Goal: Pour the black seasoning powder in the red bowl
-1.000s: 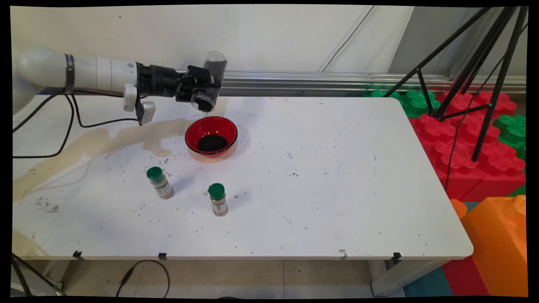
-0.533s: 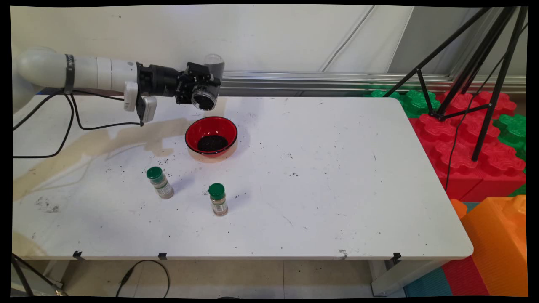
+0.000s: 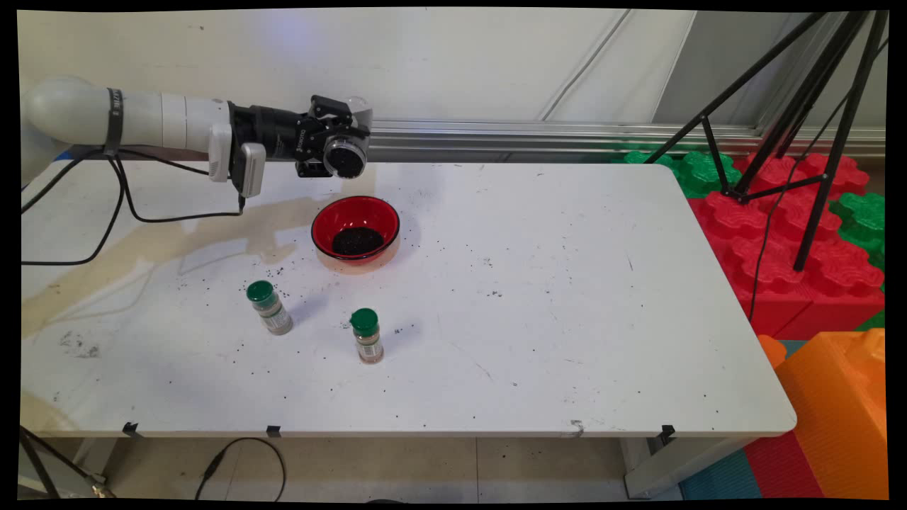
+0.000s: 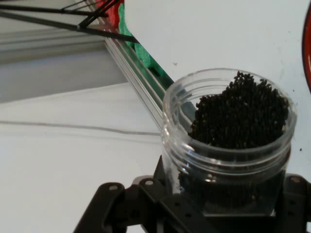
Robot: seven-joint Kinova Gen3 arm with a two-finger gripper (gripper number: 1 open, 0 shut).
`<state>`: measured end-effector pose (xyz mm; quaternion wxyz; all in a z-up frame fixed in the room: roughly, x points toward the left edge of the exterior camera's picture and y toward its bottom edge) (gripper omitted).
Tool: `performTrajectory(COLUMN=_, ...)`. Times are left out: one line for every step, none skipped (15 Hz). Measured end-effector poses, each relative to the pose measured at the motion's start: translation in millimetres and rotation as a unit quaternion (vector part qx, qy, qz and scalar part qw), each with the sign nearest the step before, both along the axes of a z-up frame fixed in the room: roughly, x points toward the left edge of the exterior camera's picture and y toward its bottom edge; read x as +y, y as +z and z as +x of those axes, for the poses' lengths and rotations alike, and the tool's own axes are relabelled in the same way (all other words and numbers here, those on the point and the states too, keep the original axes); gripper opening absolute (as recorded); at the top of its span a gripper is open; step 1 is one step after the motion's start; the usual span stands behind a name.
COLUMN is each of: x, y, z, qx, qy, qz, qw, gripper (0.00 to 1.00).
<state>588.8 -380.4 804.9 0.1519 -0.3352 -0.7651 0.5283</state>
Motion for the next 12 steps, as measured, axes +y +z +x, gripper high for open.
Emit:
performTrajectory(x=-0.1, y=0.8, z=0.1, qx=0.012, qy=0.007, qz=0.01, qw=0.9999, gripper=0.0)
performTrajectory(x=0.0, y=1.3, z=0.3, qx=0.021, qy=0.012, qz=0.017, qw=0.9996, gripper=0.0)
performTrajectory(x=-0.1, y=2.2, z=0.4, qx=0.035, qy=0.02, qz=0.027, qw=0.9988, gripper=0.0)
performTrajectory(x=-0.4, y=3.1, z=0.5, qx=0.051, qy=0.029, qz=0.039, qw=0.9975, gripper=0.0)
performTrajectory(x=-0.6, y=4.2, z=1.1, qx=0.068, qy=0.038, qz=0.052, qw=0.9956, gripper=0.0)
performTrajectory(x=-0.9, y=5.1, z=1.3, qx=0.084, qy=0.047, qz=0.063, qw=0.9934, gripper=0.0)
performTrajectory(x=-1.2, y=6.2, z=1.8, qx=0.101, qy=0.056, qz=0.075, qw=0.9904, gripper=0.0)
performTrajectory(x=-1.3, y=7.3, z=2.3, qx=0.12, qy=0.065, qz=0.088, qw=0.9868, gripper=0.0)
performTrajectory(x=-1.6, y=8.3, z=2.6, qx=0.135, qy=0.072, qz=0.098, qw=0.9833, gripper=0.0)
performTrajectory(x=-1.8, y=9.0, z=2.8, qx=0.145, qy=0.078, qz=0.106, qw=0.9807, gripper=0.0)
performTrajectory(x=-2.0, y=10.0, z=3.2, qx=0.161, qy=0.085, qz=0.117, qw=0.9764, gripper=0.0)
performTrajectory(x=-2.0, y=11.3, z=3.6, qx=0.179, qy=0.093, qz=0.13, qw=0.9708, gripper=0.0)
